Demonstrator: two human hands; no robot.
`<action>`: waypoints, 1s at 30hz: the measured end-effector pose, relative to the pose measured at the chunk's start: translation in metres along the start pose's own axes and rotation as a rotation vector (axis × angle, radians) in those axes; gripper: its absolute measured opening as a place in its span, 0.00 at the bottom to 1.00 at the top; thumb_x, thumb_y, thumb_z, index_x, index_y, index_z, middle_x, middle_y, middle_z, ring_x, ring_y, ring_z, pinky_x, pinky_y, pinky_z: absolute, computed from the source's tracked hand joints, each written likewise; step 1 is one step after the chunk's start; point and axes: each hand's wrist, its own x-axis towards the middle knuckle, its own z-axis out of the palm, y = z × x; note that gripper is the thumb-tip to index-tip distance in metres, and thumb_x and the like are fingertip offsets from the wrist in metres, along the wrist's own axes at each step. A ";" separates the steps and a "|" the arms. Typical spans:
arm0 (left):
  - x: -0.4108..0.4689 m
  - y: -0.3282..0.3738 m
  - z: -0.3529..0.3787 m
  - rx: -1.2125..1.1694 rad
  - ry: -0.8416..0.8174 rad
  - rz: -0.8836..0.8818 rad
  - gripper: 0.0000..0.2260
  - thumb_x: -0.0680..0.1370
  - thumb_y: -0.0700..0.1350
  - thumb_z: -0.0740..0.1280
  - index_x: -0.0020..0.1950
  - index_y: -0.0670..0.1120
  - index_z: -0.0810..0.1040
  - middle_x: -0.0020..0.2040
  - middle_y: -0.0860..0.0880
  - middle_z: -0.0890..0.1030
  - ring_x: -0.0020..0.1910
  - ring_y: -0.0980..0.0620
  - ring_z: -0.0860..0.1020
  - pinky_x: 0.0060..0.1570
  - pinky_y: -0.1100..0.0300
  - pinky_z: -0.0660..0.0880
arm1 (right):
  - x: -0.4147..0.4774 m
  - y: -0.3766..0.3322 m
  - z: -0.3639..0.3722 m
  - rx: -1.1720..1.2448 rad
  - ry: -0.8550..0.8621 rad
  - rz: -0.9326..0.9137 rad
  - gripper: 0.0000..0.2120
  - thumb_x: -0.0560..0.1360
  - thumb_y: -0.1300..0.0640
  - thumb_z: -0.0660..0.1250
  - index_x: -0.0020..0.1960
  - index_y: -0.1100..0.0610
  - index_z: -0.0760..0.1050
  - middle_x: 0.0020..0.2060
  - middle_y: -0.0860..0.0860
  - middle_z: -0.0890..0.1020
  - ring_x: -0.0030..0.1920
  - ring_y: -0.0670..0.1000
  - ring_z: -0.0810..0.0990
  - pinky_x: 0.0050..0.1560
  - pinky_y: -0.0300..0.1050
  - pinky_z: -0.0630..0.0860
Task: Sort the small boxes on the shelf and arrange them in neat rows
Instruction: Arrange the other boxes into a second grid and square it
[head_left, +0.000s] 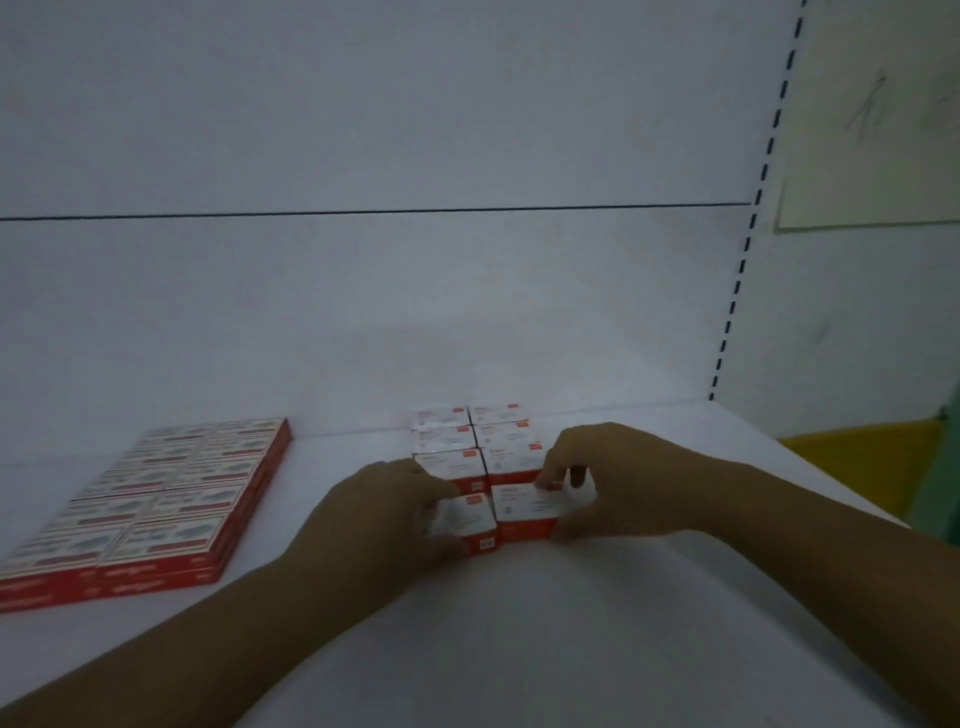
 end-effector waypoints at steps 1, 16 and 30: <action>-0.001 -0.002 0.000 -0.002 0.027 -0.024 0.20 0.68 0.60 0.70 0.58 0.58 0.77 0.55 0.59 0.77 0.53 0.59 0.74 0.55 0.65 0.70 | 0.005 0.000 0.002 -0.009 0.019 -0.023 0.22 0.66 0.41 0.72 0.57 0.46 0.75 0.50 0.41 0.74 0.48 0.42 0.72 0.50 0.35 0.71; 0.009 -0.020 0.022 -0.035 0.158 -0.048 0.20 0.68 0.59 0.70 0.56 0.54 0.79 0.47 0.61 0.71 0.42 0.60 0.69 0.37 0.79 0.63 | 0.019 0.030 0.029 0.221 0.133 -0.060 0.20 0.57 0.34 0.67 0.47 0.35 0.73 0.46 0.33 0.72 0.47 0.35 0.73 0.38 0.27 0.68; 0.010 -0.024 0.034 -0.149 -0.147 -0.202 0.40 0.73 0.66 0.57 0.73 0.56 0.34 0.74 0.62 0.54 0.73 0.60 0.52 0.72 0.48 0.37 | 0.006 0.019 0.032 0.180 0.071 0.129 0.38 0.67 0.36 0.68 0.72 0.44 0.59 0.62 0.41 0.72 0.53 0.38 0.68 0.58 0.32 0.64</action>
